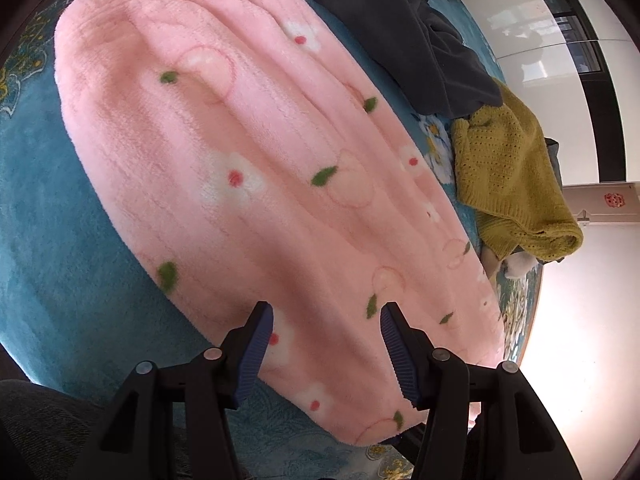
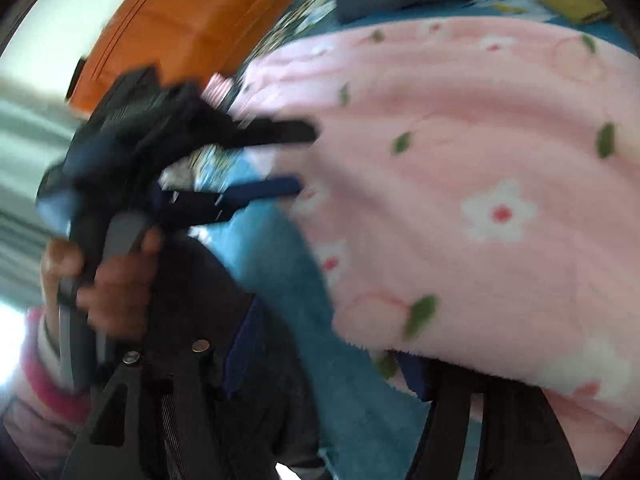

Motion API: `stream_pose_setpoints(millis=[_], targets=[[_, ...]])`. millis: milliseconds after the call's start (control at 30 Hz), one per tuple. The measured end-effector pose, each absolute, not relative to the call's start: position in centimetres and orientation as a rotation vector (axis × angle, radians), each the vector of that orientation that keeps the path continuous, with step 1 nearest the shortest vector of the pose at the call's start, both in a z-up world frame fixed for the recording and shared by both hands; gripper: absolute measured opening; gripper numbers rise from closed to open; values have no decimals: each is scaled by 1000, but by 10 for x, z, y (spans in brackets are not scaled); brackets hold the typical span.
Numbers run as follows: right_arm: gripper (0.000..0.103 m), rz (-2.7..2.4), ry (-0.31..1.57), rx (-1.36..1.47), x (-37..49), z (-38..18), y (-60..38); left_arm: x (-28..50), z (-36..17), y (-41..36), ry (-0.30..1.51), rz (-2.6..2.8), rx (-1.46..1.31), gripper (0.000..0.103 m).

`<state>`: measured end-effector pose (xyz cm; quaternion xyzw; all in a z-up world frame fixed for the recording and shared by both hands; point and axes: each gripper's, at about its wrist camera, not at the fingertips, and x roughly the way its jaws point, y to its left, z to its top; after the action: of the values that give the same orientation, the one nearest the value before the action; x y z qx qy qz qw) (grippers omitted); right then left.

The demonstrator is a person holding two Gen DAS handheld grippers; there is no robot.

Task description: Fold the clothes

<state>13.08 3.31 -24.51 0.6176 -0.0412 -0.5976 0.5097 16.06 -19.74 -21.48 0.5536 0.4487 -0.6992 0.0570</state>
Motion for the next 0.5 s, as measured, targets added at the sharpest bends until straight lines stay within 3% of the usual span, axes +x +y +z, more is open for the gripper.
stream_pose_setpoints(millis=[133,500], targets=[[68,-1427,-174,1529,131,-243,53,159,-216,-195,1344,-2111,1696,60],[68,-1465,-78,1525,152,-209,82,138,-226,-161,1235,-2031,1834,60]])
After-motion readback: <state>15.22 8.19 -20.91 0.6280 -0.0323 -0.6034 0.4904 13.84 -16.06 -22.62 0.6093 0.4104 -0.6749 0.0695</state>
